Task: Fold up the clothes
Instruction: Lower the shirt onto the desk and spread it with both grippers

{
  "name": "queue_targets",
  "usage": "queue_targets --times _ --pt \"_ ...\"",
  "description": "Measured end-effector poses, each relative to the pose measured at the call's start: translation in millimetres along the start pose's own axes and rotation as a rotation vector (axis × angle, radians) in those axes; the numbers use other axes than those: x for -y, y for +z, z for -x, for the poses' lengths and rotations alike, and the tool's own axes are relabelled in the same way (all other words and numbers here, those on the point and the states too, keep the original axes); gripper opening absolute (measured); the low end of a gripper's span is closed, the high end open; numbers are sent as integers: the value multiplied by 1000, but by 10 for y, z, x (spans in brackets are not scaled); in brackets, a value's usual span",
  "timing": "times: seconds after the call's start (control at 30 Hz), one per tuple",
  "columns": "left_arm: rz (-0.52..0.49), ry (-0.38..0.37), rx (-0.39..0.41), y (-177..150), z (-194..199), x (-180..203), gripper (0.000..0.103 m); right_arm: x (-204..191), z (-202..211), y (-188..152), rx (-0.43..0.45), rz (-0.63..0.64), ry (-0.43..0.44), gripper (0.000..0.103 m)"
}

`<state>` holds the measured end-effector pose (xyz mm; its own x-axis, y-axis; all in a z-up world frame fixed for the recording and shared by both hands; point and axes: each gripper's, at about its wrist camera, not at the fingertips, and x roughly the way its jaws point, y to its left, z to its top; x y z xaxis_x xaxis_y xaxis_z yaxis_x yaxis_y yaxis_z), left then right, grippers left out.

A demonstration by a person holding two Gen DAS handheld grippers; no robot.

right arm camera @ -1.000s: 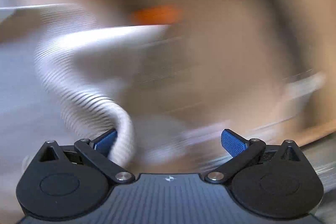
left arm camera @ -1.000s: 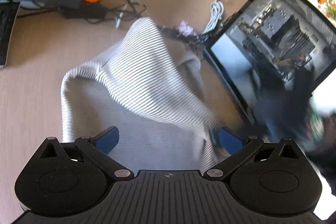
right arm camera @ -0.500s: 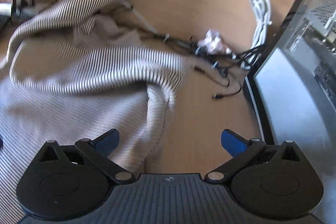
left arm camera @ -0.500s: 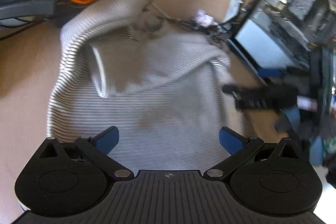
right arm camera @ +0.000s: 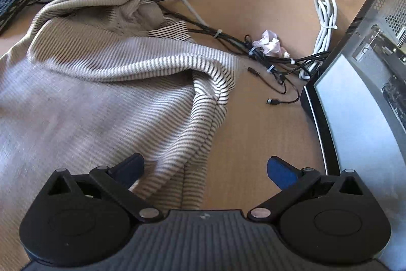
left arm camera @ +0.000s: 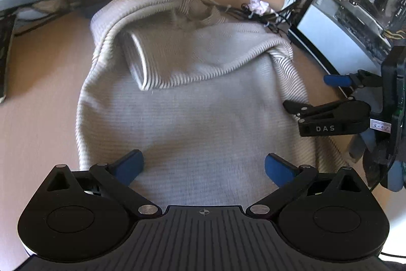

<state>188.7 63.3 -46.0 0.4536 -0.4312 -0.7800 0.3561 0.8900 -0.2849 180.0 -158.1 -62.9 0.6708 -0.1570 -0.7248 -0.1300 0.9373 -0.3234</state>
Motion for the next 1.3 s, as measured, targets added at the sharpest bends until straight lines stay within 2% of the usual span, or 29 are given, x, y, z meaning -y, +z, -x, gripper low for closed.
queue_targets --times 0.13,0.3,0.4,0.47,0.7,0.8,0.93,1.03,1.1,1.17,1.3 --pt "19 -14 -66 -239 206 33 103 16 269 -218 -24 28 54 103" --pt "30 -100 -175 -475 432 20 103 -31 639 -569 -50 103 121 103" --pt "31 -117 -192 -485 475 3 103 -70 740 -564 -63 153 125 103" --pt "23 -92 -172 -419 486 -6 103 -64 813 -473 -33 106 138 103" --pt "-129 210 78 14 577 91 103 -317 797 -415 0 101 154 103" --pt "-213 291 126 217 423 200 103 -435 775 -432 11 118 154 103" --pt "-368 446 159 452 52 392 103 -448 772 -457 26 130 153 103" --pt "-509 546 100 514 -353 442 103 -399 761 -443 21 119 171 103" --pt "-563 610 89 500 -545 408 103 -374 764 -437 22 126 180 103" --pt "-570 708 145 506 -554 363 103 -351 766 -438 25 131 191 103" --pt "-409 823 250 542 -149 93 103 -312 740 -436 19 128 217 103"
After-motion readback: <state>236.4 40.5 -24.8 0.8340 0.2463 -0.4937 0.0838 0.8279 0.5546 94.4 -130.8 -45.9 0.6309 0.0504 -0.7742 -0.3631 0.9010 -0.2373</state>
